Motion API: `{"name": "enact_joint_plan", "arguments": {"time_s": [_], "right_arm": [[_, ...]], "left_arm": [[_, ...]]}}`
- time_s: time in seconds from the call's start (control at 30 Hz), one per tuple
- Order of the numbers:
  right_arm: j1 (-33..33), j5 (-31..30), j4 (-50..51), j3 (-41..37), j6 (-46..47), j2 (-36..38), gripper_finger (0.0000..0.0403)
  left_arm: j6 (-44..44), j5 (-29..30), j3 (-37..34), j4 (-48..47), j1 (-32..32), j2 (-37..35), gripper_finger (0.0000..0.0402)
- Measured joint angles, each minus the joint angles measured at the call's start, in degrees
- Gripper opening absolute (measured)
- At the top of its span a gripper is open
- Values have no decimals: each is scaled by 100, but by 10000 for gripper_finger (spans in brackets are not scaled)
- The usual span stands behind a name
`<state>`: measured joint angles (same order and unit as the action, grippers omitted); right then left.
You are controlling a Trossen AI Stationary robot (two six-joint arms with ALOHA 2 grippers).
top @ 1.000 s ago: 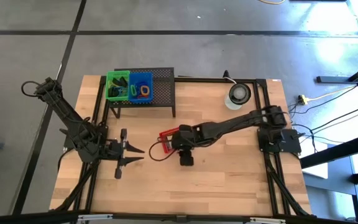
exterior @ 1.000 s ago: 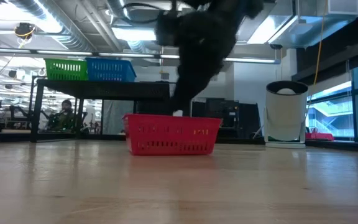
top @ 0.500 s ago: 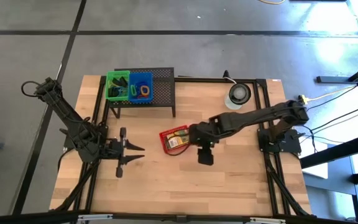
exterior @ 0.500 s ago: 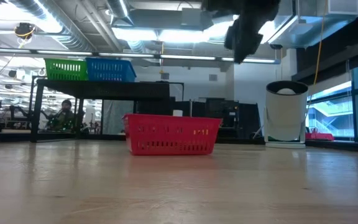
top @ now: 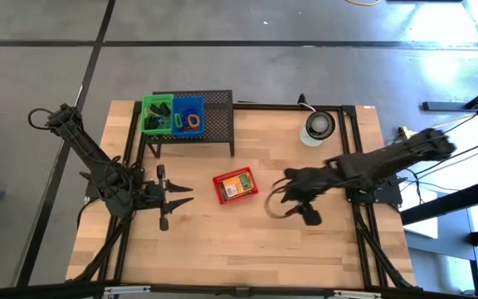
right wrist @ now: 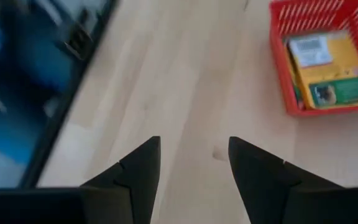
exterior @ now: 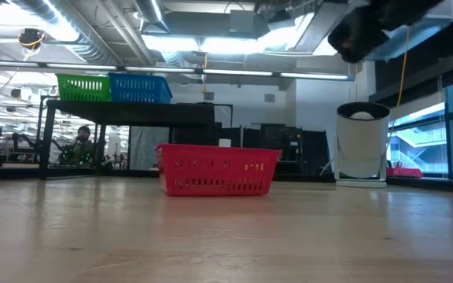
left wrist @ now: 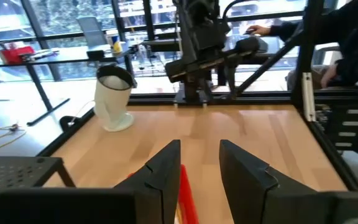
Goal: Pick & Place Office Desk Supplies
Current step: Put the orange basket on the shelf
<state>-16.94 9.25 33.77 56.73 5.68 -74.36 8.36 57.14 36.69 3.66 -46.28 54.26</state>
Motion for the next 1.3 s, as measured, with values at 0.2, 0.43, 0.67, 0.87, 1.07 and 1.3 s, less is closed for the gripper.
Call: {"name": "enact_joint_plan", "arguments": {"time_s": [0.2,0.43,0.67,0.87,1.07,1.3], "right_arm": [[26,-924,-1747,-1988,1077,1806,192],[8,-1383,-2971,-3399,1131,3204,192],[6,-1654,-4150,-4483,1171,3836,192],[6,-1660,-5129,-5207,1178,3942,192],[6,-1677,-5869,-5596,1174,3940,192],[6,-1676,-5796,-5589,1175,3944,192]], "left_arm": [[-3,17,0,0,209,0,107],[10,-38,0,-225,611,137,118],[142,-833,0,-317,1187,540,153],[141,-1543,0,-352,1629,876,183],[-924,-2376,0,-551,1920,1163,188],[-2404,-3232,0,-715,2239,1786,187]]}}
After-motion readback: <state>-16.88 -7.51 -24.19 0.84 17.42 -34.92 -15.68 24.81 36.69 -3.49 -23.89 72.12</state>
